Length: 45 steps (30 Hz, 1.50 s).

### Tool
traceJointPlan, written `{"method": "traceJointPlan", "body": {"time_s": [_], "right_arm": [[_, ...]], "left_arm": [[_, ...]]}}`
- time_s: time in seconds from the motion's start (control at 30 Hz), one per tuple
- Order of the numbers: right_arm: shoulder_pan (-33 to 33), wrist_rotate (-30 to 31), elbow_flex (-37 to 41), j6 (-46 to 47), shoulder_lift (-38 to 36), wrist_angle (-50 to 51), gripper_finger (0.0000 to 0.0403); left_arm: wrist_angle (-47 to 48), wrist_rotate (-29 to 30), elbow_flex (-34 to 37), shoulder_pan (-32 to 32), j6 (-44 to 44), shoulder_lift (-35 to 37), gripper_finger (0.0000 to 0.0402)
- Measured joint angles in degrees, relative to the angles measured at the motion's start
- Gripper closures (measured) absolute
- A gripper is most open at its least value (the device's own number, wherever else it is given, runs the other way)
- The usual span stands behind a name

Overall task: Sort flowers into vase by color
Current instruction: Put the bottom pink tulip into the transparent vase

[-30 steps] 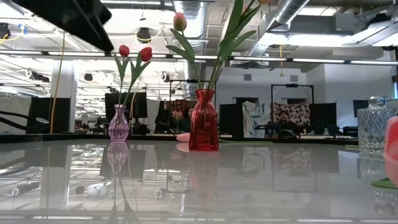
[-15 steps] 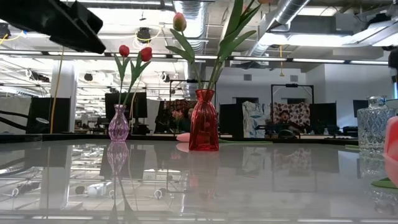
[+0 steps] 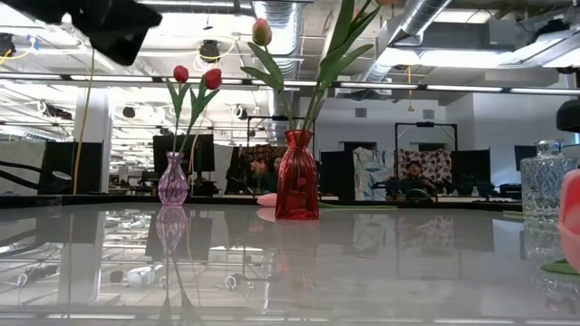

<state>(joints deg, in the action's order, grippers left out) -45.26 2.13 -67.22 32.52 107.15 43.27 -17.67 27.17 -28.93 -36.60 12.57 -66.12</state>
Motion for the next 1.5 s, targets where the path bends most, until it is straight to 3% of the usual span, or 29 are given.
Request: {"method": "traceJointPlan", "body": {"time_s": [0.17,0.27,0.43,0.7,0.83,0.93,1.5], "right_arm": [[0.4,0.2,0.0,0.0,-0.4,-0.3,0.0379],[0.2,3.3,0.1,-0.1,-2.2,-0.6,0.0385],[-3.3,20.5,1.4,1.4,-11.1,-0.5,0.038],[-10.6,46.7,8.6,15.6,-29.9,1.6,0.0384],[-13.8,62.4,10.4,18.4,-36.4,5.2,0.0384],[-13.8,69.7,10.5,20.0,-39.6,9.2,0.0384],[-2.5,71.6,10.5,15.2,-52.1,22.2,0.0383]], "left_arm": [[-1.3,-1.0,0.0,0.0,-2.1,-0.1,0.0262],[-1.3,-1.0,0.0,0.0,-2.1,-0.1,0.0262],[-2.7,-1.0,0.0,0.0,-2.4,-0.1,0.0262],[-2.9,-1.0,0.0,1.9,-2.4,-0.1,0.0262],[-3.0,-1.4,0.0,3.2,-2.1,-0.1,0.0262],[-3.2,-3.2,0.0,3.8,-1.6,-0.1,0.0262],[-2.9,-4.4,0.0,4.0,-1.2,-0.1,0.0262]]}}
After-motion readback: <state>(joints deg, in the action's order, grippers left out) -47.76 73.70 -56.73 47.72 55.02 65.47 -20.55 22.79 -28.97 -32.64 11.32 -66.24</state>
